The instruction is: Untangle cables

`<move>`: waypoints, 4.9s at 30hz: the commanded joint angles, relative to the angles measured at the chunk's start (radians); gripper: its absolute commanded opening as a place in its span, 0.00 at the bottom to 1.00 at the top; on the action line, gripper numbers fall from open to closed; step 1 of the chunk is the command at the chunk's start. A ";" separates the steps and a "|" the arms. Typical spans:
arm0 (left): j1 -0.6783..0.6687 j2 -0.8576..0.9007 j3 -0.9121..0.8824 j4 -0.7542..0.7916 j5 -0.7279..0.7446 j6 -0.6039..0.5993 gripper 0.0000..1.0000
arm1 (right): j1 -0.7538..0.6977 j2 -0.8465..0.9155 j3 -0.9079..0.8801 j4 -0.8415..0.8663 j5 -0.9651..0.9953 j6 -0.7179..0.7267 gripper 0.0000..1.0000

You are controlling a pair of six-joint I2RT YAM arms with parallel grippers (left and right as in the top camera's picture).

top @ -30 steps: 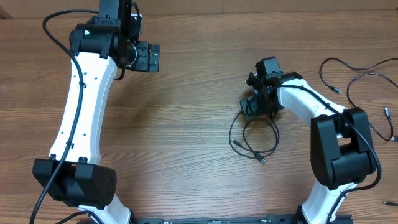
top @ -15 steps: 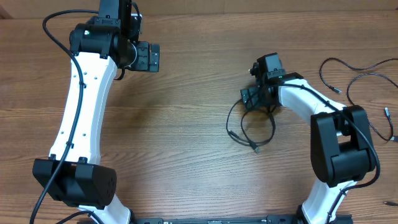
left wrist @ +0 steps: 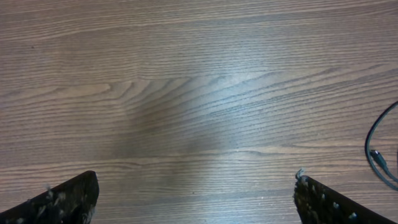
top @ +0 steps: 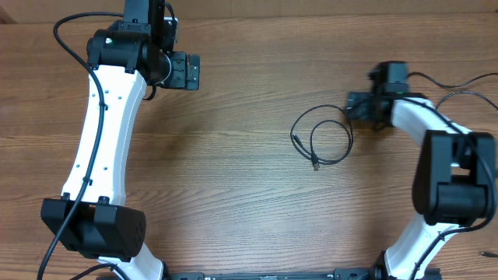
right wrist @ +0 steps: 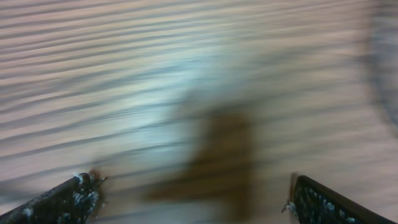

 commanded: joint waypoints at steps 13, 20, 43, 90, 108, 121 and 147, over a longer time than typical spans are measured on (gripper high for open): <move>0.004 0.008 0.013 0.001 0.011 0.015 1.00 | -0.173 0.022 0.004 -0.110 -0.391 -0.217 1.00; 0.004 0.008 0.013 0.001 0.011 0.015 1.00 | -0.138 -0.057 0.027 -0.266 -0.458 -0.258 0.96; 0.004 0.008 0.013 0.001 0.011 0.015 1.00 | 0.034 -0.098 -0.126 -0.331 -0.131 -0.231 0.83; 0.004 0.008 0.013 0.001 0.011 0.015 1.00 | 0.128 -0.060 -0.130 -0.186 -0.018 -0.204 0.04; 0.004 0.008 0.013 0.001 0.011 0.015 1.00 | -0.370 -0.060 -0.082 -0.161 -0.019 -0.060 0.04; 0.004 0.008 0.013 0.001 0.011 0.015 1.00 | -0.544 -0.099 0.098 -0.334 -0.054 0.065 0.04; 0.004 0.008 0.013 0.001 0.011 0.015 1.00 | -0.433 -0.459 0.352 -0.793 -0.280 0.055 1.00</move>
